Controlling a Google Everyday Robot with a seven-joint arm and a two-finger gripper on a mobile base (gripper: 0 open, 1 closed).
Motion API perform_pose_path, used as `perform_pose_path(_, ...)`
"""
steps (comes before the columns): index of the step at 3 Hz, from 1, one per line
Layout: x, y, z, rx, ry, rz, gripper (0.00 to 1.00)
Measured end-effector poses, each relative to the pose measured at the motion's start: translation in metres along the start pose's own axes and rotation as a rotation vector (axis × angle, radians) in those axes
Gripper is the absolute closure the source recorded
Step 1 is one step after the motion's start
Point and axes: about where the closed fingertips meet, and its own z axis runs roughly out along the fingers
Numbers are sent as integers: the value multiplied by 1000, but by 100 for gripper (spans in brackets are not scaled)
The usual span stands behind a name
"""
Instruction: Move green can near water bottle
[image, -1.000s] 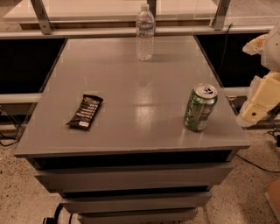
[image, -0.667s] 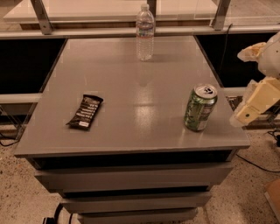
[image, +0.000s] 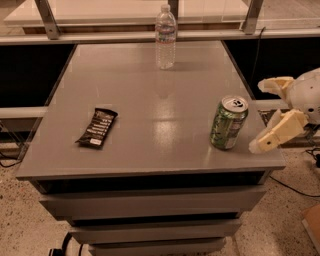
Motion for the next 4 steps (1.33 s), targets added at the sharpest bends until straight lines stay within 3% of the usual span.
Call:
perform_pose_path(1, 5, 5, 14, -32, -186, 13, 0)
perform_pose_path(3, -9, 11, 44, -65, -437, 7, 3)
perform_pose_path(4, -22, 10, 50, -72, -512, -11, 21)
